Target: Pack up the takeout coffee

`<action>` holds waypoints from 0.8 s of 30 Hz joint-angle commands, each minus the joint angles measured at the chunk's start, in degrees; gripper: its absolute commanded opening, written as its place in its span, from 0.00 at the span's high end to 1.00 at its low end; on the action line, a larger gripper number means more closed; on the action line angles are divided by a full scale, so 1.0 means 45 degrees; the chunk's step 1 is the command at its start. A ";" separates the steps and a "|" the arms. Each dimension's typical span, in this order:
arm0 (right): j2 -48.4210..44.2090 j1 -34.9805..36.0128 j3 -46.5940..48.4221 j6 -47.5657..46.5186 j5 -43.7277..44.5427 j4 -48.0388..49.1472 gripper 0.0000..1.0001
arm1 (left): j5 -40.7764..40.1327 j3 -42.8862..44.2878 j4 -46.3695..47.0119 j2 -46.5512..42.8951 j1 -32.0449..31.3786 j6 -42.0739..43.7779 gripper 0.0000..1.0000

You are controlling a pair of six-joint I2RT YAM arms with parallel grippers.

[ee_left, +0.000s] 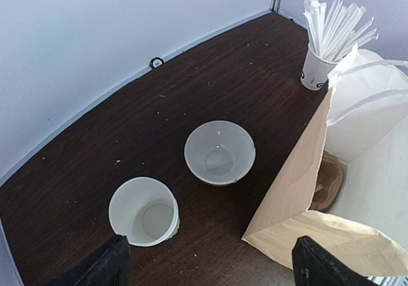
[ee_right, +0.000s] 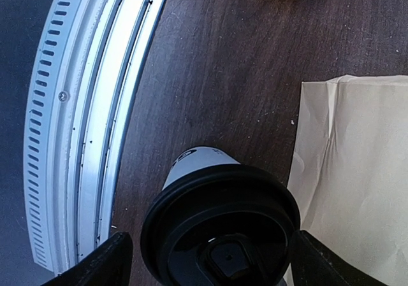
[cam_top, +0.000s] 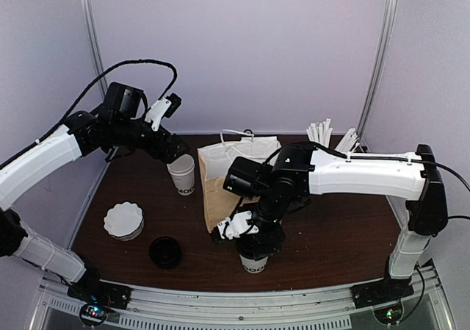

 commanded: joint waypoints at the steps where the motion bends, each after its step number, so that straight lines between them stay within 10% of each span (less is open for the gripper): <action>1: -0.0237 -0.0071 0.0522 0.0066 -0.0056 -0.0566 0.10 | 0.0246 0.0121 0.0415 0.0036 0.0079 0.0056 0.08; 24: 0.0402 -0.0528 0.0880 -0.0041 -0.0769 -0.1260 0.10 | 0.0640 0.0199 0.0299 0.0204 0.0079 0.0094 0.08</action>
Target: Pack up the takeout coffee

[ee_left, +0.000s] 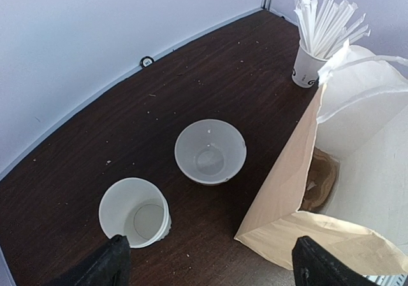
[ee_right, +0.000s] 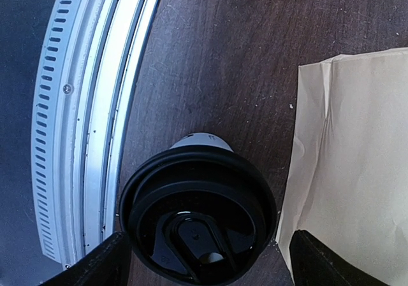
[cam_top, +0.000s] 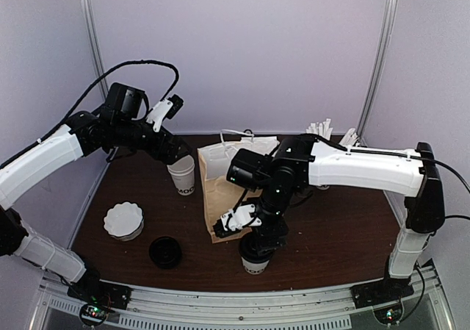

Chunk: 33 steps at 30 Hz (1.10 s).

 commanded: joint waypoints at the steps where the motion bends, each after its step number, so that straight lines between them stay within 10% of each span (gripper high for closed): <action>1: 0.0258 -0.0040 0.0237 -0.0075 -0.0535 -0.0336 0.10 | 0.0202 0.0194 0.0287 0.0105 0.0079 0.0095 0.08; 33: -0.0023 0.0332 -0.0622 -0.0235 0.0372 0.0190 0.20 | 0.0512 0.0311 0.0122 0.0270 0.0079 0.0115 0.08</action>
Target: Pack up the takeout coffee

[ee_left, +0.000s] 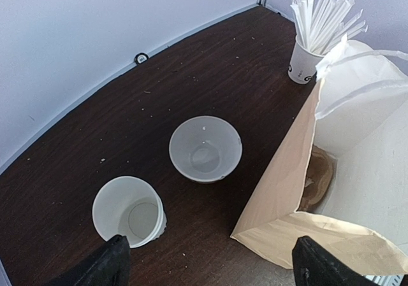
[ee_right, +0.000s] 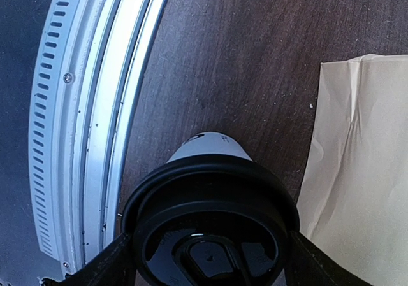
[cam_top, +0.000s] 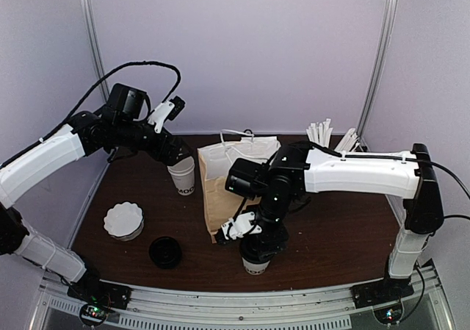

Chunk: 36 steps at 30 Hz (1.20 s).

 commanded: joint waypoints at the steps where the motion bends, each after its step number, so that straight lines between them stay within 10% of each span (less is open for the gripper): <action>1: -0.0254 0.0100 0.0043 -0.0002 0.0348 -0.0092 0.21 | 0.0349 0.0311 0.0167 0.0153 0.0079 0.0120 0.08; 12: -0.3641 -0.0261 -0.0635 -0.0172 -0.0150 -0.1153 0.26 | 0.3741 0.1989 -0.0838 0.0847 -0.0073 0.0500 0.10; 23: -0.7094 -0.2606 -0.3569 -0.0238 -0.1092 -0.1167 0.27 | 0.3387 0.5518 -0.3144 0.3721 -0.1222 0.1816 0.13; 36: -0.8573 -0.7907 -0.1943 -0.1192 -0.1522 -0.1810 0.28 | 0.3116 0.9372 -0.5359 0.7192 -0.1328 0.2371 0.54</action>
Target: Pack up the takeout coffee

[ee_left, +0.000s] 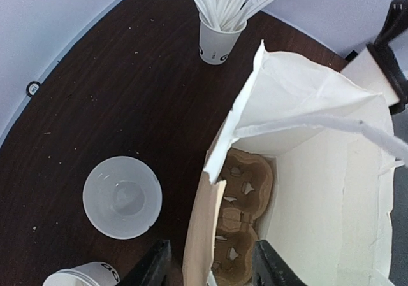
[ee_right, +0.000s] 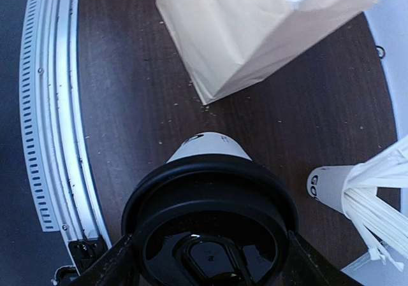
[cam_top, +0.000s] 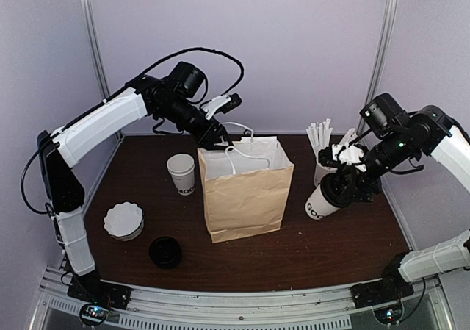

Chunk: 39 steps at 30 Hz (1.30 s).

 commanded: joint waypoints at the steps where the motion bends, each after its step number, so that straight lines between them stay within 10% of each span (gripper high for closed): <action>1: 0.0270 -0.1266 0.1664 -0.0363 -0.0344 -0.0116 0.28 | -0.0176 0.0597 -0.0656 0.0308 -0.0002 0.0352 0.58; 11: 0.1850 -0.1287 0.5420 0.1164 -0.1373 0.1040 0.32 | 0.0166 0.0593 -0.0688 0.0160 -0.0259 0.0458 0.99; 39: 0.4151 0.4008 0.6669 0.0988 0.2709 0.1503 0.32 | -0.1870 0.0651 -0.0784 -0.0922 -0.2264 -0.0473 1.00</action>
